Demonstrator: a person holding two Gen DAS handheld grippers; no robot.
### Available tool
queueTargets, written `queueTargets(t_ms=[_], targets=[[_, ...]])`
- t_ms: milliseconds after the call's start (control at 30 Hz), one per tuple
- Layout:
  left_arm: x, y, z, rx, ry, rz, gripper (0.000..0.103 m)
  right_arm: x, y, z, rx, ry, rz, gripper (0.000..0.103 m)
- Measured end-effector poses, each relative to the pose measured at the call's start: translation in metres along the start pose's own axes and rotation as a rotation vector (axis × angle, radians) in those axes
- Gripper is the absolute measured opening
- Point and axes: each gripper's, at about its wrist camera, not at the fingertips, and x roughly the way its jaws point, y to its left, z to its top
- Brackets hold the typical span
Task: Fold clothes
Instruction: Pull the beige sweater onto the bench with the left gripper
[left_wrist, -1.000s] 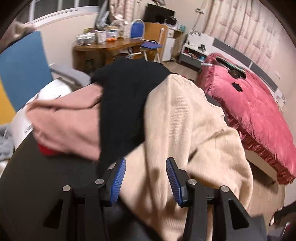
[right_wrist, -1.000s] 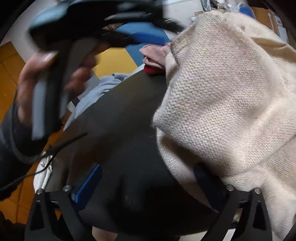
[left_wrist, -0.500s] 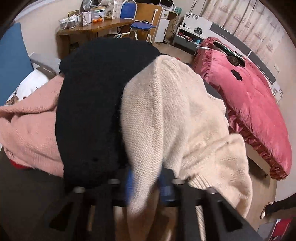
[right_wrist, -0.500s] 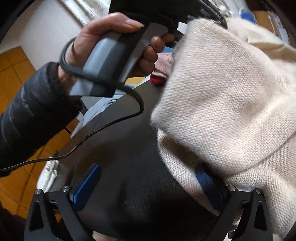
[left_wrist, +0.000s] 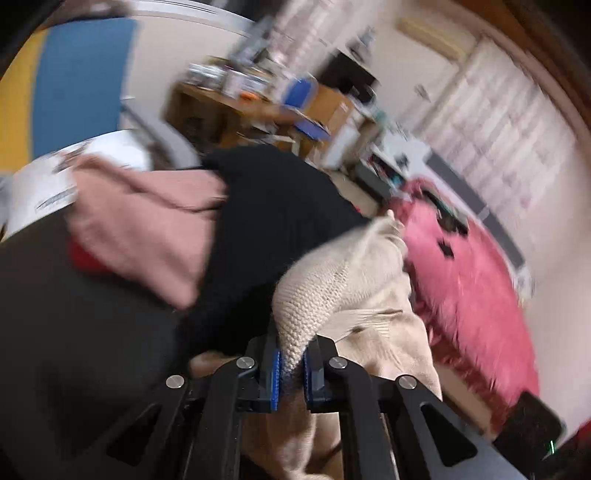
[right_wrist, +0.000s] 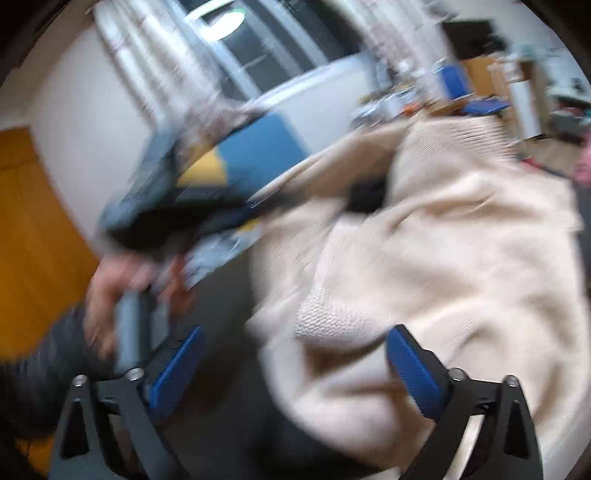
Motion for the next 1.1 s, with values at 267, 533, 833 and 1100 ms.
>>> queueTargets(t_ms=[267,533,833,1100], targets=[[-0.13,0.119,-0.098,-0.272,-0.16,0.138,0.007,0.06,0.028,-0.034,0.107,0.181,-0.014,0.103],[-0.244,0.204,-0.232,-0.536,-0.234,0.335,0.008,0.092,0.115,-0.1,-0.01,0.299,0.236,0.103],[-0.353,0.259,-0.335,-0.837,-0.34,0.644,0.018,0.136,0.237,-0.209,-0.213,0.472,0.483,0.103],[-0.372,0.228,-0.322,-0.712,-0.39,0.707,0.027,0.064,0.288,-0.184,-0.213,0.541,0.674,0.103]])
